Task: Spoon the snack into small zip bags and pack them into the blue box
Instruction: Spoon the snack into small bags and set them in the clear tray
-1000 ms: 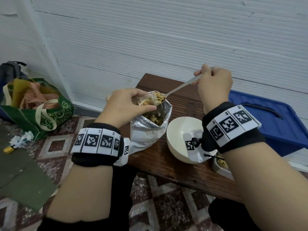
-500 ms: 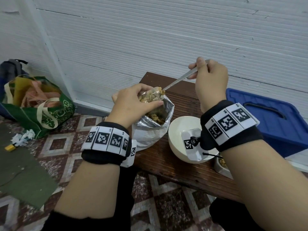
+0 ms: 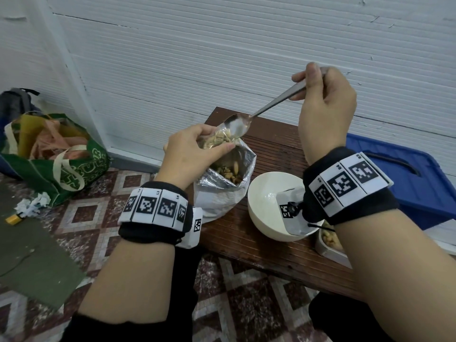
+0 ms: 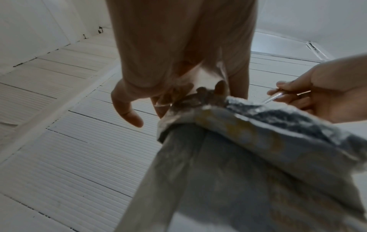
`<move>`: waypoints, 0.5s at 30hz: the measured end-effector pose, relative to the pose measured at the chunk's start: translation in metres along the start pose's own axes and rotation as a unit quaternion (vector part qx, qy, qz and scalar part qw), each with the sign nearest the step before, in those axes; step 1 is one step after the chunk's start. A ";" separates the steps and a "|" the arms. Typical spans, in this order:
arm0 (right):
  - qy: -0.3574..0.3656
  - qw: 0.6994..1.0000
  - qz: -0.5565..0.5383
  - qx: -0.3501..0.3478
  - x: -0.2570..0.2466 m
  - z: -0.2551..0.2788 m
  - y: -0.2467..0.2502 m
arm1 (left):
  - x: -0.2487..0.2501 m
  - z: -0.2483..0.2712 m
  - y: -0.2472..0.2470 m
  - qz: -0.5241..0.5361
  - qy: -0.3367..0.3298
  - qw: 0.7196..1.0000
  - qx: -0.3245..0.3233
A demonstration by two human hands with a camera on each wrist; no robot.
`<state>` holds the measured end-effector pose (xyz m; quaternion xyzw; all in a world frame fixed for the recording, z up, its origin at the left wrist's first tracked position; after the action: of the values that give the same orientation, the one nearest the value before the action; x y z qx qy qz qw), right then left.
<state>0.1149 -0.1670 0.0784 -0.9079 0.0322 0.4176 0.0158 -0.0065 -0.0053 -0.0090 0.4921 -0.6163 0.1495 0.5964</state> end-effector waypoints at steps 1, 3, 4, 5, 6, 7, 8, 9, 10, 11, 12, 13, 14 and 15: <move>-0.001 1.000 0.006 0.008 0.001 0.000 0.001 | 0.000 0.000 0.000 0.004 0.001 1.000 0.000; -0.009 0.999 0.019 0.028 0.005 0.000 0.006 | 0.001 0.001 0.002 0.012 -0.003 1.000 0.004; -0.016 0.999 0.024 0.038 0.007 0.000 0.009 | 0.001 0.000 0.003 0.017 -0.004 1.000 0.006; -0.024 0.998 0.030 0.047 0.010 0.000 0.011 | 0.001 0.000 0.004 0.022 -0.006 1.000 0.008; -0.031 0.997 0.038 0.053 0.013 0.001 0.013 | 0.001 0.000 0.005 0.025 -0.009 1.000 0.010; -0.037 0.997 0.048 0.055 0.017 0.003 0.015 | 0.001 -0.001 0.006 0.026 -0.013 0.999 0.012; -0.044 0.996 0.058 0.052 0.020 0.005 0.017 | 0.001 -0.001 0.007 0.030 -0.016 0.999 0.015; -0.051 0.995 0.068 0.046 0.022 0.008 0.017 | 0.002 -0.001 0.008 0.038 -0.015 0.999 0.017; -0.055 0.995 0.079 0.036 0.025 0.011 0.018 | 0.003 -0.001 0.009 0.049 -0.014 0.999 0.020; -0.057 0.994 0.093 0.020 0.026 0.015 0.017 | 0.004 -0.001 0.010 0.061 -0.015 0.998 0.024; -0.056 0.992 0.109 0.002 0.028 0.020 0.015 | 0.005 0.000 0.011 0.073 -0.017 0.997 0.027; -0.055 0.991 0.125 -0.017 0.030 0.026 0.013 | 0.006 0.000 0.012 0.082 -0.020 0.996 0.030; -0.054 0.989 0.137 -0.035 0.032 0.032 0.011 | 0.007 0.000 0.013 0.088 -0.023 0.995 0.033; -0.055 0.987 0.144 -0.053 0.035 0.039 0.009 | 0.008 0.001 0.013 0.091 -0.028 0.995 0.035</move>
<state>0.1069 -0.1752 0.0263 -0.8690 0.1399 0.4658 -0.0909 -0.0151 -0.0032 0.0030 0.4586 -0.6691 0.2111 0.5454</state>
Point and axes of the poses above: each hand's wrist, its own z-axis away from the middle knuckle, its own y-axis out of the back of the hand, x = y × z, the point moved 5 cm from there along -z, towards the middle knuckle, and after that the axes turned 11 degrees about x, right-handed, at the moved point
